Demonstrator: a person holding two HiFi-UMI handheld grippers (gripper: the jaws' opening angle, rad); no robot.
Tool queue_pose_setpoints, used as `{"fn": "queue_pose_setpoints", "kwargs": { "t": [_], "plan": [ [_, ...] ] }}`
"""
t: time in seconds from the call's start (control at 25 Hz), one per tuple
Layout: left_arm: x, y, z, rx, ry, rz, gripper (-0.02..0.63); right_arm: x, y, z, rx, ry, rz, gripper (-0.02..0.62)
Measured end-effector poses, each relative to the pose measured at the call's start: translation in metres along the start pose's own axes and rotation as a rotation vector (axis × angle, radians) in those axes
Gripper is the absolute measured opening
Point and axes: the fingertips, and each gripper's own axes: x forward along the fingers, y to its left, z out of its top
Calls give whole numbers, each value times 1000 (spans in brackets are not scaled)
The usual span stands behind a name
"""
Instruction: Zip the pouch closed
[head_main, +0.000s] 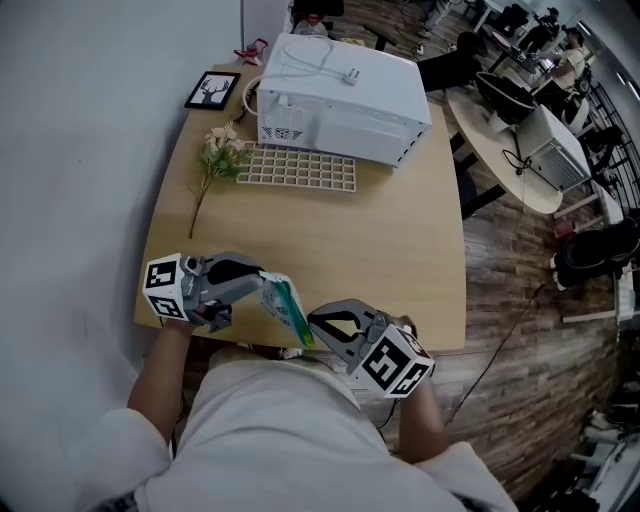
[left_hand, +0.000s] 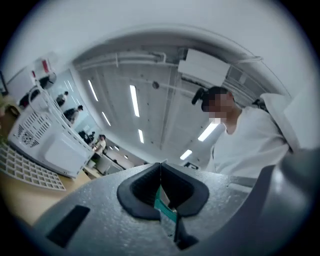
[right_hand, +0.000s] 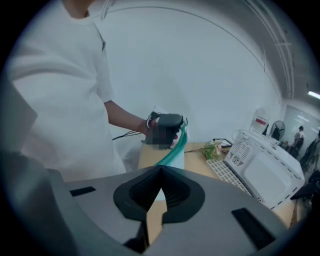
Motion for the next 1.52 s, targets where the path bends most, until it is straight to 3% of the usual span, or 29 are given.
{"fn": "queue_pose_setpoints", "kwargs": {
  "t": [0.08, 0.16, 0.24, 0.32, 0.4, 0.48, 0.64, 0.8, 0.96, 1.16, 1.52],
  "plan": [
    [-6, 1, 15, 22, -23, 28, 15, -3, -2, 2, 24, -25, -34, 0],
    [1, -4, 10, 47, 54, 1, 15, -6, -17, 11, 20, -64, -118, 0],
    [5, -7, 5, 46, 78, -21, 15, -3, -34, 21, -21, -75, -210, 2],
    [4, -9, 4, 39, 73, -36, 15, 1, -42, 30, -83, -70, -245, 2],
    [4, -13, 2, 34, 86, -58, 15, 4, -42, 39, -97, -93, -206, 16],
    [4, -18, 0, 32, 108, -87, 15, 6, -37, 47, -38, -159, -105, 75],
    [2, -31, -3, 26, 157, -162, 15, 11, -25, 56, 62, -215, 91, 94],
    [3, -41, -6, 9, 188, -232, 15, 19, -12, 53, 69, -194, 243, 100],
    [4, -46, -7, 15, 206, -254, 15, 22, 0, 54, 73, -193, 347, 71],
    [2, -44, -6, 18, 199, -245, 15, 27, 9, 56, 85, -197, 380, 94],
    [-1, -34, -6, 37, 212, -195, 15, 23, -1, 53, 122, -218, 285, 48]
  ]
}}
